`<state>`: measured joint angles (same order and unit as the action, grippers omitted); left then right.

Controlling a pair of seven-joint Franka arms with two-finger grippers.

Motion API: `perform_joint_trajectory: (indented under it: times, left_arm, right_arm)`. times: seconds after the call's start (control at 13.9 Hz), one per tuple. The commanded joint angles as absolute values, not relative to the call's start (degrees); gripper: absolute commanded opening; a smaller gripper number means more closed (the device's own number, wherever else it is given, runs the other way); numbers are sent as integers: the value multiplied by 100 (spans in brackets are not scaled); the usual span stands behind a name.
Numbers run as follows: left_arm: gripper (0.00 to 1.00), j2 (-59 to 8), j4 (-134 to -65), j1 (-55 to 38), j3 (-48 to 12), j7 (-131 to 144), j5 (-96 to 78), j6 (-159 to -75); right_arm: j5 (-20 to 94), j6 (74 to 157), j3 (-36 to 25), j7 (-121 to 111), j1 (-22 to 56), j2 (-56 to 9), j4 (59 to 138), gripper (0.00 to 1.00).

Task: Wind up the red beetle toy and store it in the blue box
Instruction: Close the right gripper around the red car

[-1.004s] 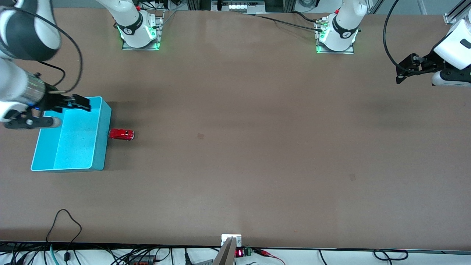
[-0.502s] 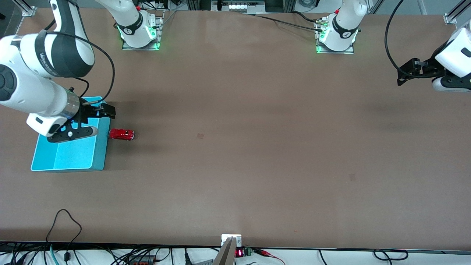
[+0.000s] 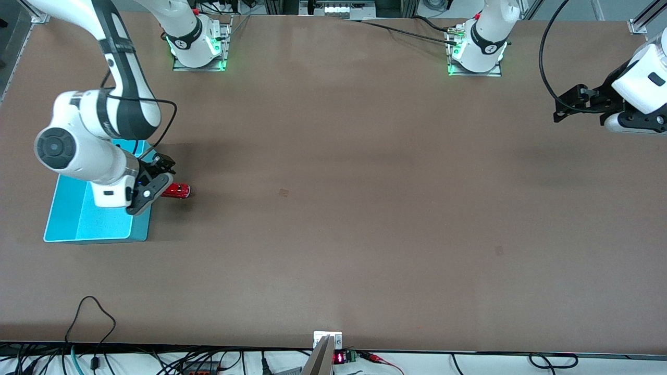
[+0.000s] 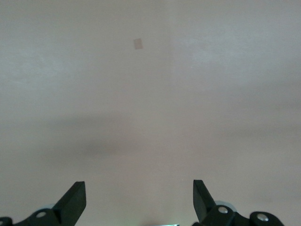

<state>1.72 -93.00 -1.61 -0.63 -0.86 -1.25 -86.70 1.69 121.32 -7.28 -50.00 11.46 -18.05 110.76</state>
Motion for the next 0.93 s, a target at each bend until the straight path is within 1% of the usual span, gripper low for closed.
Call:
perform_joint_trajectory:
  times: [0.0, 0.07, 0.29, 0.36, 0.86]
  left_arm:
    - [100, 88, -9114, -158, -70, -141, -202, -8552]
    - [100, 88, -9114, -158, -79, -141, -202, -8552]
    - [100, 88, -9105, -158, -114, -141, -202, -8552]
    - [100, 88, -9114, -158, -114, -141, -202, -8552]
    - [100, 88, -9114, -158, -114, -141, -193, -8552]
  right_arm:
    - [193, 12681, -694, -6132, 1055, -1783, 11600, 100]
    - [193, 12778, -694, -6387, 1046, -1819, 11723, 100]
    - [193, 13628, -694, -7589, 1046, -2073, 11970, 100]
    - [193, 13771, -694, -7829, 1037, -2144, 12006, 100]
    - [193, 13930, -694, -8174, 914, -2460, 12120, 100]
